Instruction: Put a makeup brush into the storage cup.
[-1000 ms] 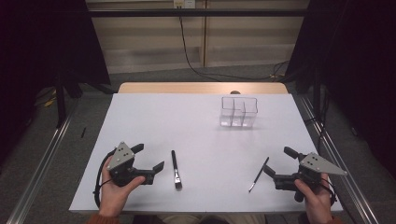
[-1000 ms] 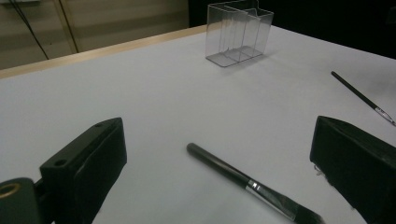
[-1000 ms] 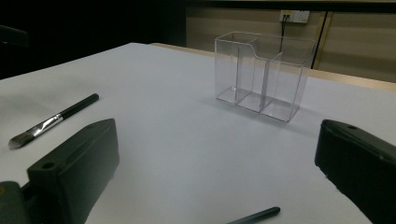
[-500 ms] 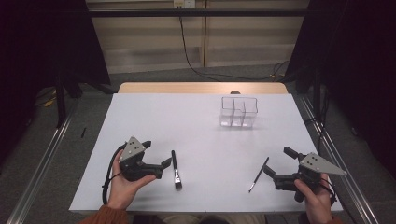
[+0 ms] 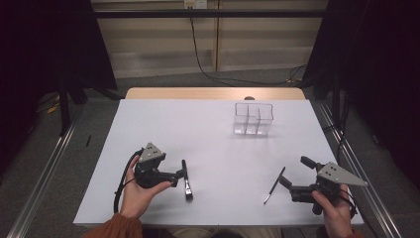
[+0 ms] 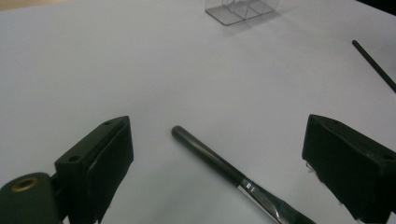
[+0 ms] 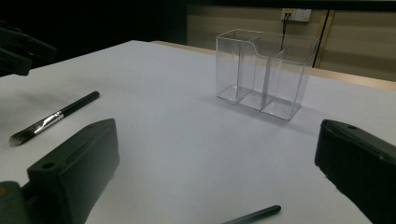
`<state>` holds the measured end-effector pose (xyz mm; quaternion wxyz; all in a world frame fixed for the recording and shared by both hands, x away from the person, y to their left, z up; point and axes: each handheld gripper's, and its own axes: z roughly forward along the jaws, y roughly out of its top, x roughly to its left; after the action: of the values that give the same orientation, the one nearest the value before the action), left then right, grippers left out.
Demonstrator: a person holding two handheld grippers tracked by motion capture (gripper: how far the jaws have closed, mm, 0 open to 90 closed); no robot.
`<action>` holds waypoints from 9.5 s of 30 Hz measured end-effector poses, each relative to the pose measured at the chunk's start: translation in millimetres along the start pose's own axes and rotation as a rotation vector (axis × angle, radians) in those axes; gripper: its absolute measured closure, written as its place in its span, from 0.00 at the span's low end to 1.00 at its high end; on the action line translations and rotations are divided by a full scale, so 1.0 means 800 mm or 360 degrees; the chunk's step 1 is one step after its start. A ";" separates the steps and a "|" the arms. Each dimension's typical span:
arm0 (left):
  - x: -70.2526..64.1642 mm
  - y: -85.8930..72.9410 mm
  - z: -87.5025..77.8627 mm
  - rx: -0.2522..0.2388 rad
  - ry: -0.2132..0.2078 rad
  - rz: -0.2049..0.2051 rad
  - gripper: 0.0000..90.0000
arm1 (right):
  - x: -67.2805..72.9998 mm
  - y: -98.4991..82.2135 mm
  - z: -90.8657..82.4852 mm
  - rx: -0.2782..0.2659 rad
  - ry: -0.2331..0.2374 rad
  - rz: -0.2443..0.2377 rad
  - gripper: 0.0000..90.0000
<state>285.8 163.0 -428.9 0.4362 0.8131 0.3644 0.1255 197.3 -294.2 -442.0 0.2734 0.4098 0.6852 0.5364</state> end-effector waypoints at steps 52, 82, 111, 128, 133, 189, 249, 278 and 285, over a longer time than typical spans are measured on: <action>-0.031 0.040 0.063 0.0885 0.0084 -0.0319 0.30 | 0.001 -0.001 0.002 0.0019 0.0024 -0.0006 0.00; -0.032 0.039 0.090 0.1160 0.0142 -0.0366 0.64 | 0.002 -0.001 0.002 0.0021 0.0032 -0.0007 0.00; -0.030 0.040 0.092 0.1210 0.0134 -0.0130 0.88 | 0.001 -0.002 0.002 0.0027 0.0035 -0.0010 0.00; -0.009 0.037 0.070 0.1068 -0.0001 -0.0200 0.88 | 0.001 -0.001 0.002 0.0028 0.0035 -0.0010 0.00; -0.002 0.040 0.056 0.0955 -0.0021 -0.0194 0.88 | 0.001 -0.002 0.003 0.0029 0.0034 -0.0010 0.00; -0.006 0.029 -0.026 -0.0128 -0.0289 -0.0031 0.88 | 0.000 -0.002 0.002 0.0007 0.0074 0.0008 0.00; -0.075 0.076 0.016 0.0238 -0.0507 0.0395 0.88 | 0.063 0.079 0.110 0.0315 0.0803 -0.0289 0.00; -0.091 0.089 0.032 0.0654 -0.0493 0.0641 0.88 | 0.082 0.109 0.154 0.1005 0.1082 -0.0570 0.03; -0.092 0.087 0.038 0.0734 -0.0482 0.0677 0.88 | 0.085 0.109 0.161 0.1102 0.1141 -0.0638 0.03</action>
<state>283.4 67.7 -383.0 0.2542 0.9574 0.1368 0.0058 290.2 -162.7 -389.5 -0.0318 0.1285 0.9372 0.3227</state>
